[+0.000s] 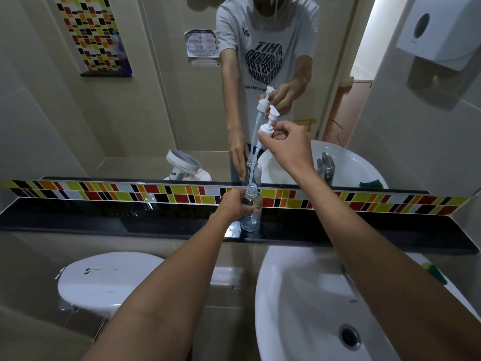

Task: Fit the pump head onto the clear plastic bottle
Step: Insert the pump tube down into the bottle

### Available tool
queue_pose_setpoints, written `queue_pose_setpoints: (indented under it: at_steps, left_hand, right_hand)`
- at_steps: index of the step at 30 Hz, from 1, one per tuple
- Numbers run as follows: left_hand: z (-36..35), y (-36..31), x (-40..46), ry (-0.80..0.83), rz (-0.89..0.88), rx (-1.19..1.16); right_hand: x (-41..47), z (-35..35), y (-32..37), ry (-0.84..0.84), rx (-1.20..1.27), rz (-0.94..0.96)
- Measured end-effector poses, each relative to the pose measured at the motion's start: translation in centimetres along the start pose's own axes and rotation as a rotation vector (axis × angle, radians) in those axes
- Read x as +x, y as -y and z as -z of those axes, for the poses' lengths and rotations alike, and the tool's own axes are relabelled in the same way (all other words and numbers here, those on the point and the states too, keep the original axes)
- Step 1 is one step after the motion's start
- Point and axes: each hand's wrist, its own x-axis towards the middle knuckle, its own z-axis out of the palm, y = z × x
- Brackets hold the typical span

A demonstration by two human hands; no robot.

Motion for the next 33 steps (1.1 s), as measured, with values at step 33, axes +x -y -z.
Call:
queue_pose_setpoints:
  at_steps: [33]
  left_hand:
    - [0.2,-0.4,-0.7,0.007,0.016,-0.003]
  right_hand:
    - [-1.8,0.1,-0.6,-0.078,-0.006,0.028]
